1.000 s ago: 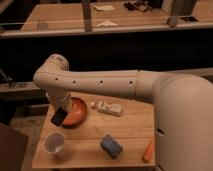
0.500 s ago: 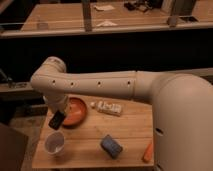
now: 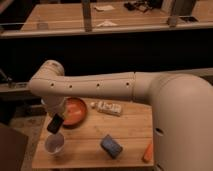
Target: Place the eraser in the ceramic cup
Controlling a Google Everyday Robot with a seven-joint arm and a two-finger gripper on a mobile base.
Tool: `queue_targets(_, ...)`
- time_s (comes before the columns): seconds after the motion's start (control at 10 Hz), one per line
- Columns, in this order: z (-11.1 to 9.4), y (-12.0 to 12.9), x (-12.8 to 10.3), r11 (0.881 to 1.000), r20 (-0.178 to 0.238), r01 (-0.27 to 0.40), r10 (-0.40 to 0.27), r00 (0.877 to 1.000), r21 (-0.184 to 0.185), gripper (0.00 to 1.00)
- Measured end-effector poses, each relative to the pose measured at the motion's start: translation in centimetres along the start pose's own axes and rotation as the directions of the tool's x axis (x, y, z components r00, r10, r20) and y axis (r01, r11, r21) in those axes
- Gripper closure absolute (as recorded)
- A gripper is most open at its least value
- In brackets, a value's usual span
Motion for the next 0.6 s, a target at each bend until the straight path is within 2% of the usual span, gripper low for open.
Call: queue_targets(0.6, 0.7, 0.1, -1.6, 0.999, 0.011, 0.033, -0.033, 0.999, 0.001, 0.99)
